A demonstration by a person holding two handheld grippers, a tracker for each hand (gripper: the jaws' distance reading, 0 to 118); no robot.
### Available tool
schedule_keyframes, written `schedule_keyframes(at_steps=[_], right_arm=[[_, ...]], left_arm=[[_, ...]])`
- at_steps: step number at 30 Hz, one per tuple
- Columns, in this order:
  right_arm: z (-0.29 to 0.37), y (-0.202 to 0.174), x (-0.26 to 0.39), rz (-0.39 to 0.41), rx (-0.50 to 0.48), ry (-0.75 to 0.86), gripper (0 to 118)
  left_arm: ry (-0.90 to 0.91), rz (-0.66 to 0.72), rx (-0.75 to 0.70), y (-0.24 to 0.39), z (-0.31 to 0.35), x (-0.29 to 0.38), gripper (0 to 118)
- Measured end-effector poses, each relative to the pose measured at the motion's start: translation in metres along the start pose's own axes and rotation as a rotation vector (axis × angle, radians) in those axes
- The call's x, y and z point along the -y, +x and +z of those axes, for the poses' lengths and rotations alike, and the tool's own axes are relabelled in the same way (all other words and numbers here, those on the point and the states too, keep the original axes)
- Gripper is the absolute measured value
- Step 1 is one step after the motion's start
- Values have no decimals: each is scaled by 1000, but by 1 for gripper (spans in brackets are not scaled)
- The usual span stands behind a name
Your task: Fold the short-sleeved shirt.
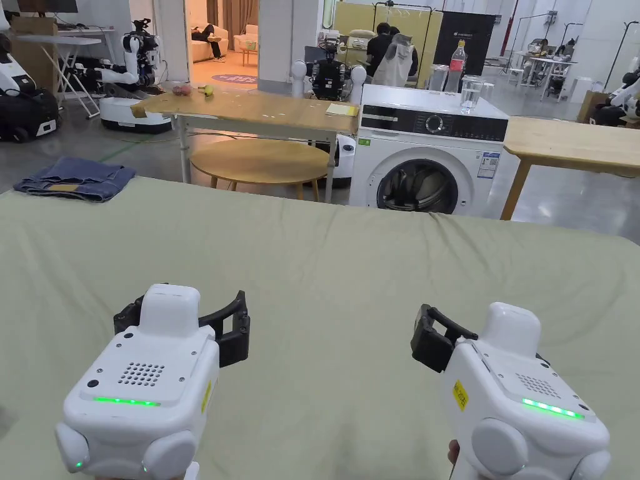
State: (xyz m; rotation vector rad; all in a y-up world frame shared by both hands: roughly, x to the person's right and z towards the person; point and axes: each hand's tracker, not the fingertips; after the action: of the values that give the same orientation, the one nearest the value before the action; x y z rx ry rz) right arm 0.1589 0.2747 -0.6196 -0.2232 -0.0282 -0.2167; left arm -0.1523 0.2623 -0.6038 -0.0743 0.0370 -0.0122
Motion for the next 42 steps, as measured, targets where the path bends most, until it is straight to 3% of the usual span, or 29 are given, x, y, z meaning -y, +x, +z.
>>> schedule_keyframes(at_steps=[10,21,42], right_arm=[[-3,-2,-5,-35,1,-49,90],[-14,-9,-1,4,91,-85,90],[-15,-10,-1,36,85,-79,90]], left_arm=[[-9,35,9,-1,-4,-1,86],[-23,59,-1,-7,-7,2,86],[-32,40,-6,-7,-9,1,86]])
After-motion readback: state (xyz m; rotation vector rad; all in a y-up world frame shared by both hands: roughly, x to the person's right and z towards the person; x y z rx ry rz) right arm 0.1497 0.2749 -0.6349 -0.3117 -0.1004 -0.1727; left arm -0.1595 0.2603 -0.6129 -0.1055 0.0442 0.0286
